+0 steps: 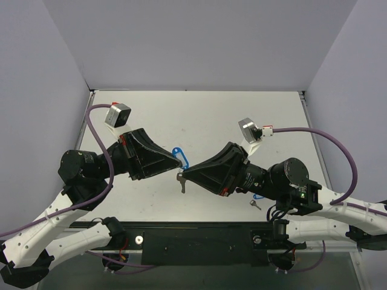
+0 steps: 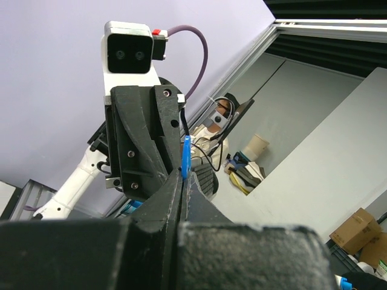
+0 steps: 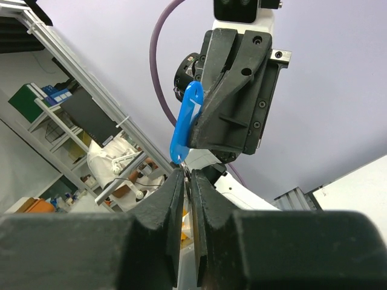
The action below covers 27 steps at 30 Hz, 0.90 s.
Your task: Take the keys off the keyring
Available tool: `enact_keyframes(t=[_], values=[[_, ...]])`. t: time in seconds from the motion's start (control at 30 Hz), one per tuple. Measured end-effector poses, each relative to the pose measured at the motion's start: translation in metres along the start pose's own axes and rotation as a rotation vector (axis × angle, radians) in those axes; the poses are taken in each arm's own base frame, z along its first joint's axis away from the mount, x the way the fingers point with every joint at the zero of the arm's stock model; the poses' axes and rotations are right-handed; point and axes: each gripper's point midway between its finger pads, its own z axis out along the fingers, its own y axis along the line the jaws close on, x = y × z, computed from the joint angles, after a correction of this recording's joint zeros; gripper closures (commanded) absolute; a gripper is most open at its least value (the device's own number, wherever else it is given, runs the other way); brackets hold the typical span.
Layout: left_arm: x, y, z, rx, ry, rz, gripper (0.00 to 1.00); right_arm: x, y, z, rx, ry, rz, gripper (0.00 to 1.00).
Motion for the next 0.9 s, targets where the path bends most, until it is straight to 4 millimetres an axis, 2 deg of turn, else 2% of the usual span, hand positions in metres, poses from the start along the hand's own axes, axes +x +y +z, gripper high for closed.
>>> enact_keyframes(t=[0.1, 0.13, 0.2, 0.23, 0.27, 0.3, 0.33, 0.4, 0.47, 0.57, 0.8, 0.9], values=[[0.001, 0.004, 0.0, -0.017, 0.003, 0.002, 1.0, 0.0, -0.001, 0.0, 0.004, 0.001, 0.0, 1.0], [0.002, 0.007, -0.001, -0.027, 0.006, 0.003, 0.97, 0.001, -0.002, 0.0, 0.007, 0.004, 0.0, 1.0], [0.003, 0.011, -0.002, -0.049, 0.01, 0.008, 0.83, 0.003, -0.005, -0.001, 0.02, 0.011, -0.001, 1.0], [0.004, 0.013, -0.003, -0.062, 0.014, 0.013, 0.71, 0.004, -0.006, -0.001, 0.027, 0.015, -0.001, 1.0], [0.005, 0.015, -0.004, -0.075, 0.016, 0.018, 0.66, 0.005, -0.007, -0.001, 0.032, 0.018, -0.001, 1.0], [0.006, 0.017, -0.005, -0.092, 0.019, 0.022, 0.55, 0.006, -0.009, -0.002, 0.039, 0.022, -0.001, 1.0], [0.006, 0.02, -0.007, -0.111, 0.019, 0.025, 0.51, 0.007, -0.01, -0.003, 0.045, 0.027, -0.001, 1.0], [0.008, 0.026, -0.01, -0.15, 0.025, 0.032, 0.35, 0.01, -0.016, -0.006, 0.076, 0.044, -0.002, 1.0], [0.01, 0.032, -0.015, -0.197, 0.032, 0.041, 0.31, 0.016, -0.025, -0.012, 0.124, 0.071, -0.004, 1.0], [0.013, 0.041, -0.026, -0.278, 0.032, 0.052, 0.31, 0.023, -0.038, -0.022, 0.211, 0.127, -0.008, 1.0], [0.023, 0.053, -0.057, -0.429, 0.074, 0.118, 0.44, 0.033, -0.059, -0.049, 0.404, 0.268, 0.003, 1.0], [0.033, 0.063, -0.069, -0.484, 0.118, 0.138, 0.44, 0.048, -0.07, -0.059, 0.469, 0.356, 0.016, 1.0]])
